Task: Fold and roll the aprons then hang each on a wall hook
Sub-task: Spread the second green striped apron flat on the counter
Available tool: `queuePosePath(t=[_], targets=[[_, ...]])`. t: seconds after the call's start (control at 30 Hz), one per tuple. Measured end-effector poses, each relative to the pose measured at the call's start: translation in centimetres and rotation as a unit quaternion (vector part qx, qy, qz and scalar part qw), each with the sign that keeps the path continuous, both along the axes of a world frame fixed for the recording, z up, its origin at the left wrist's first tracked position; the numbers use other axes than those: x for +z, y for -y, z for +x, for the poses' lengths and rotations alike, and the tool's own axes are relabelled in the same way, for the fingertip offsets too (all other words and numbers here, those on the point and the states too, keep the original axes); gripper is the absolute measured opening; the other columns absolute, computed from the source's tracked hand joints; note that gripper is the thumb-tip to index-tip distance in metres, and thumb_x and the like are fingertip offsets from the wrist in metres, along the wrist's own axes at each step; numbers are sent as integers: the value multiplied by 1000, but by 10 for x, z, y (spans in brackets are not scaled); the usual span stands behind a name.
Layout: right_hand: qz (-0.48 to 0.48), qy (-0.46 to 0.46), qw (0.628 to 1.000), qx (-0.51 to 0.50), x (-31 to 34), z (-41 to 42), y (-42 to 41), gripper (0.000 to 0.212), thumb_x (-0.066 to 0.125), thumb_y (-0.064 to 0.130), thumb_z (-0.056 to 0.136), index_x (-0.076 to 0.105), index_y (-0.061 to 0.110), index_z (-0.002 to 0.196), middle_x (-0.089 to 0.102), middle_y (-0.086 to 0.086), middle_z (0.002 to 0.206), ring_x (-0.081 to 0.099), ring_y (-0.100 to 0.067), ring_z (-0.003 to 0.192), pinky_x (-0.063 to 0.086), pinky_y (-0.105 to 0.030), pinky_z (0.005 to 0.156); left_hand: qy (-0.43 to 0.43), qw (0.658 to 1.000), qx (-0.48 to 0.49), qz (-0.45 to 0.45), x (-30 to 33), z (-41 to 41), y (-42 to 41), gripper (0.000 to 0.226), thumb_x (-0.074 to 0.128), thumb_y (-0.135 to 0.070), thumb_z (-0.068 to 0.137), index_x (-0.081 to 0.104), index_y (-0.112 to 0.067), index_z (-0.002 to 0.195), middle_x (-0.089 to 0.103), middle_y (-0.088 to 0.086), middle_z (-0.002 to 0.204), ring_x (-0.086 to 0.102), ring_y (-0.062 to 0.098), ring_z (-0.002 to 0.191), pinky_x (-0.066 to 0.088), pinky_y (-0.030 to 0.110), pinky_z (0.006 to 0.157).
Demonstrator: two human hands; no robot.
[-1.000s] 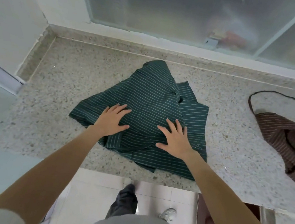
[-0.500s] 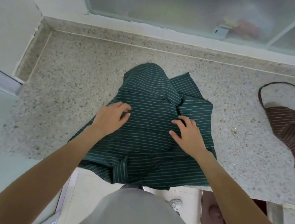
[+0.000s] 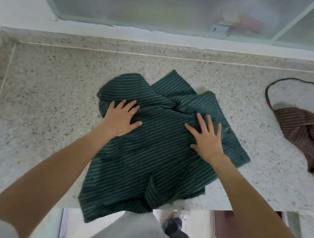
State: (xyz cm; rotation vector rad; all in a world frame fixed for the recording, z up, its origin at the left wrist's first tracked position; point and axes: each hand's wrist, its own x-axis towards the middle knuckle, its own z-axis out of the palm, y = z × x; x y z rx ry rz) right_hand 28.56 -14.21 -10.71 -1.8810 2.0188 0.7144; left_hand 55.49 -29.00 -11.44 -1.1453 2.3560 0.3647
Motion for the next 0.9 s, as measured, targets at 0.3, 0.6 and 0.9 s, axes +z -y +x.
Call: queuePosePath(t=[0.3, 0.6, 0.9], targets=[[-270, 131, 953, -54, 23, 51, 36, 38, 56, 26, 92, 52, 15, 129, 52, -13, 121, 48, -33, 110, 38, -43, 93, -42, 990, 94, -95, 26, 20, -41, 54, 27, -53, 97, 47, -13, 128, 64, 9, 92, 63, 27, 77, 41, 31, 53], [-78, 153, 980, 105, -10, 111, -67, 79, 64, 70, 67, 39, 43, 137, 32, -8, 151, 28, -41, 137, 19, -72, 102, -205, 929, -307, -6, 13, -43, -9, 65, 55, -32, 90, 23, -35, 146, 10, -8, 157, 4, 18, 145, 9, 48, 114], [-147, 15, 988, 41, 4, 16, -73, 71, 72, 8, 75, 50, 47, 130, 26, -10, 154, 20, -40, 141, 8, -67, 108, -56, 970, -229, -66, -12, -64, -21, 54, 22, -48, 99, 9, -33, 149, 10, -6, 157, 18, 24, 142, 19, 48, 111]])
